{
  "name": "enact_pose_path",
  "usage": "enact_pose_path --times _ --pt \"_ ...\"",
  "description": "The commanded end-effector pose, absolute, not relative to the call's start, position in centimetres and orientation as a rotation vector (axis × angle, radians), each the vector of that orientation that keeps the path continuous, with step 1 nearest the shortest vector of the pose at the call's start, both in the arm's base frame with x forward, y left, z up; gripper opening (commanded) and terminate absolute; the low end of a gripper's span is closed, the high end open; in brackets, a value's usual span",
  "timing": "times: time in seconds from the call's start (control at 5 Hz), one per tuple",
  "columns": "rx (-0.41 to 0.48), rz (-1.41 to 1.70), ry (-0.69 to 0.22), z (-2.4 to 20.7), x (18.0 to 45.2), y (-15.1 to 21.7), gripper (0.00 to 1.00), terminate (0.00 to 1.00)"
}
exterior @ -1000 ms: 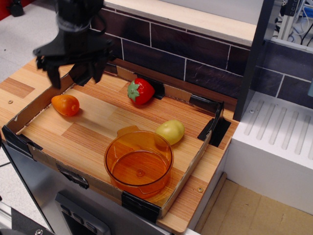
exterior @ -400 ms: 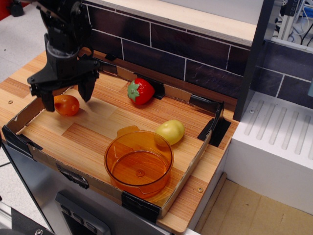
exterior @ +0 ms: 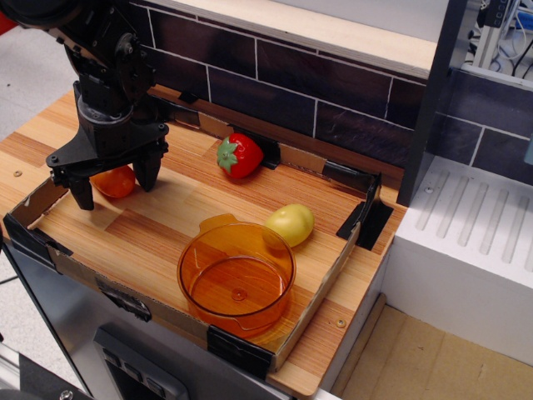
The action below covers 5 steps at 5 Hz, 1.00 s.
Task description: Put carrot in pot
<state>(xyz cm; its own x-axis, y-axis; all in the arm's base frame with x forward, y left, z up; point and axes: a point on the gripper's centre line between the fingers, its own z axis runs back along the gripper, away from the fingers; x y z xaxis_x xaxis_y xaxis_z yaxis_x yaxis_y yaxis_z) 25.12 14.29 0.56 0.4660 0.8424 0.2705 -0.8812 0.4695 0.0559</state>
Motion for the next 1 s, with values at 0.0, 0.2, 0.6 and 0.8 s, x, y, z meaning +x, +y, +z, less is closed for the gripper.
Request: enact_pose_path --times 0.0,0.2,0.6,0.8 --pt "0.205 1.121 -0.224 0.8 25.4 14.8 0.0 0.0" --pt "0.192 1.113 -0.235 2.0 25.2 14.4 0.0 0.0" --pt "0.085 1.044 -0.166 8.0 23.5 9.9 0.0 0.0" --pt "0.023 0.99 -0.123 9.9 22.3 6.2 0.0 0.0"
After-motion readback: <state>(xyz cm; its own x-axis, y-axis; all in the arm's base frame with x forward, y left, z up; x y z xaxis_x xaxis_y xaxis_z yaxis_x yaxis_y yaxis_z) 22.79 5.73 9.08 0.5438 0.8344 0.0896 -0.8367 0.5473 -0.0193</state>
